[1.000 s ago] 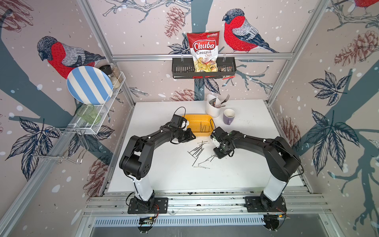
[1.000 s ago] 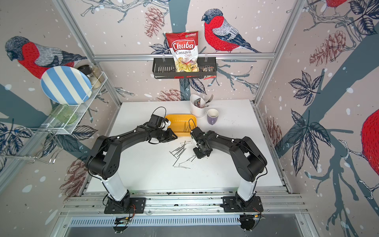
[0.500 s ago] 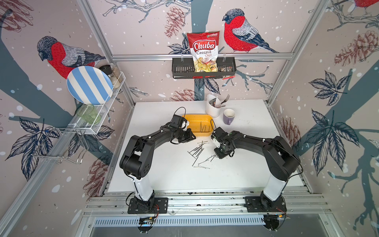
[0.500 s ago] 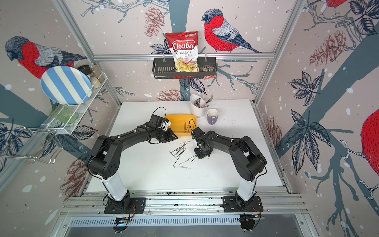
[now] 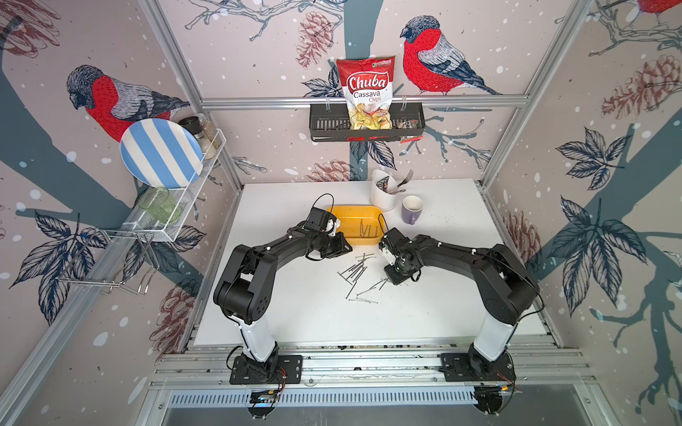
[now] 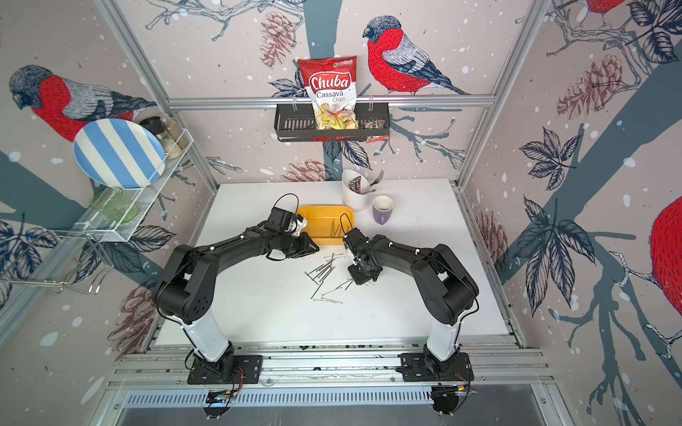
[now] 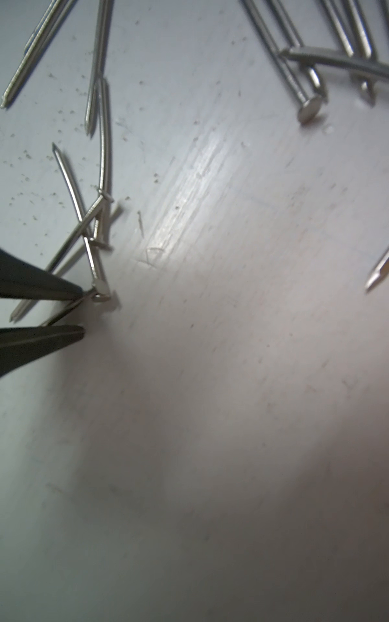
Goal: Put the nails on the desktop into the storage box
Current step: Pick up the nail from the center of the board.
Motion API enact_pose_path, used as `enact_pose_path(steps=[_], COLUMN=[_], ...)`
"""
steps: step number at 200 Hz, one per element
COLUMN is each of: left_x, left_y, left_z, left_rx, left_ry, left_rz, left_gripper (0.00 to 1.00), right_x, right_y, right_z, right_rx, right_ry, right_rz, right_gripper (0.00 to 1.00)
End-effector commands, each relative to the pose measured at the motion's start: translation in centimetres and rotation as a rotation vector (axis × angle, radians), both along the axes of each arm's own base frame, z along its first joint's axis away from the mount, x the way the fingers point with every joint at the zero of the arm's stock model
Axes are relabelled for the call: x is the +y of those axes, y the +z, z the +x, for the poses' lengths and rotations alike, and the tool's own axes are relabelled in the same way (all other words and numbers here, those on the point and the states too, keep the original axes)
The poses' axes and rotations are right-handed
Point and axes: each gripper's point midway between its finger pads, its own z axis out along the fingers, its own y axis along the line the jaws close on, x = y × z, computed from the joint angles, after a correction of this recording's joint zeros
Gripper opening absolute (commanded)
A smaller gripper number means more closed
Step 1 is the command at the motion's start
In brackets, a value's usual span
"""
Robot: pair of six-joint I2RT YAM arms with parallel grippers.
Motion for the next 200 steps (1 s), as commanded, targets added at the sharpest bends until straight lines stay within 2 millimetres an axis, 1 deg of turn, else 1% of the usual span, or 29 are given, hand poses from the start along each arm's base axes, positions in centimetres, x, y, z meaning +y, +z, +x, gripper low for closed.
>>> enact_pose_path(steps=[1,30,80,90,145,156,167,181,200], left_x=[-0.1,-0.1,-0.2,-0.3,-0.3,-0.3,-0.3,-0.3,-0.2], left_y=[0.3,0.4,0.2,0.1,0.1,0.1,0.3,0.4,0.5], left_z=[0.3,0.3,0.5,0.5,0.7,0.6,0.7,0.7,0.7], left_rx=[-0.029,-0.029,-0.025,-0.023,-0.025,-0.028,-0.032,-0.038,-0.045], left_ry=[-0.011,-0.01,-0.013,-0.013,-0.013,-0.013,-0.013,-0.014,-0.012], left_rz=[-0.002,-0.001,-0.002,-0.002,-0.004,-0.004,-0.006,-0.006,-0.005], left_gripper=[0.24,0.24,0.24,0.24,0.24,0.24,0.24,0.24,0.24], right_x=[0.2,0.3,0.8,0.9,1.1,1.2,1.4,1.8,2.7], right_y=[-0.4,-0.2,1.0,1.4,3.5,4.3,5.6,7.5,10.9], right_z=[-0.3,-0.2,0.2,0.4,1.5,1.7,2.3,3.3,5.3], right_rx=[0.013,0.005,-0.016,-0.021,-0.037,-0.038,-0.043,-0.049,-0.059], right_ry=[0.016,0.018,0.022,0.02,-0.01,-0.022,-0.043,-0.079,-0.136], right_rz=[0.004,0.009,0.037,0.043,0.099,0.12,0.16,0.23,0.353], right_gripper=[0.17,0.14,0.12,0.09,0.08,0.08,0.08,0.08,0.08])
